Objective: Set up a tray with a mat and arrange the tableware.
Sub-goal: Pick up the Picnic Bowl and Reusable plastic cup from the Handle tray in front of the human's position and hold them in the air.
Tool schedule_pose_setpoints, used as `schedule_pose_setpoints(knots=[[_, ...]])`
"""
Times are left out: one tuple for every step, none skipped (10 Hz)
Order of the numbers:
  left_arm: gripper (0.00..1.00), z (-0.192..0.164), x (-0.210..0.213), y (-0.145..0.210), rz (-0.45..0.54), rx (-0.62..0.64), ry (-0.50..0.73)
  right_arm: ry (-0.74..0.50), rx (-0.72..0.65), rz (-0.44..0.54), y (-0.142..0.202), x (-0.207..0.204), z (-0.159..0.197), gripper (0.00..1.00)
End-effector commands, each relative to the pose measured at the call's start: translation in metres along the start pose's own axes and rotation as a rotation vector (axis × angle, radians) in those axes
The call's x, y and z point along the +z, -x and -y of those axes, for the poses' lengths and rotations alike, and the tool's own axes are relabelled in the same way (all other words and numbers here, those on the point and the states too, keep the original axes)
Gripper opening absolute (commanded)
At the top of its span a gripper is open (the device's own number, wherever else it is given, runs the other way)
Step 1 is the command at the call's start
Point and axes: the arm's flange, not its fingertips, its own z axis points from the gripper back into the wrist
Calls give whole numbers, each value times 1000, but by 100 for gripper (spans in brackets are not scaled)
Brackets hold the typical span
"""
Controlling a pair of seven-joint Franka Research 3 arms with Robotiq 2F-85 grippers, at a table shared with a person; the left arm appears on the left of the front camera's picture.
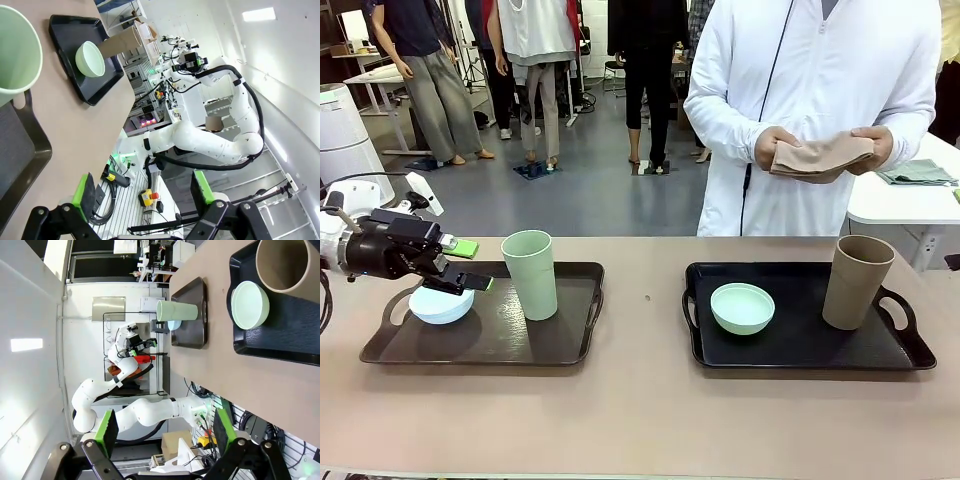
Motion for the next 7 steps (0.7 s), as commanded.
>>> schedule_pose_setpoints(knots=[[100,4,0,1,12,8,14,-34,17,10,-2,-3,0,100],[100,4,0,1,12,8,14,-34,17,10,-2,-3,0,100],[100,4,0,1,12,8,14,-34,17,10,-2,-3,0,100],[100,4,0,1,12,8,14,-34,17,10,-2,-3,0,100],[100,4,0,1,12,8,14,-34,17,10,-2,-3,0,100],[100,4,0,1,12,8,14,-34,17,10,-2,-3,0,100],[100,4,0,1,12,8,14,-34,17,10,-2,-3,0,100]])
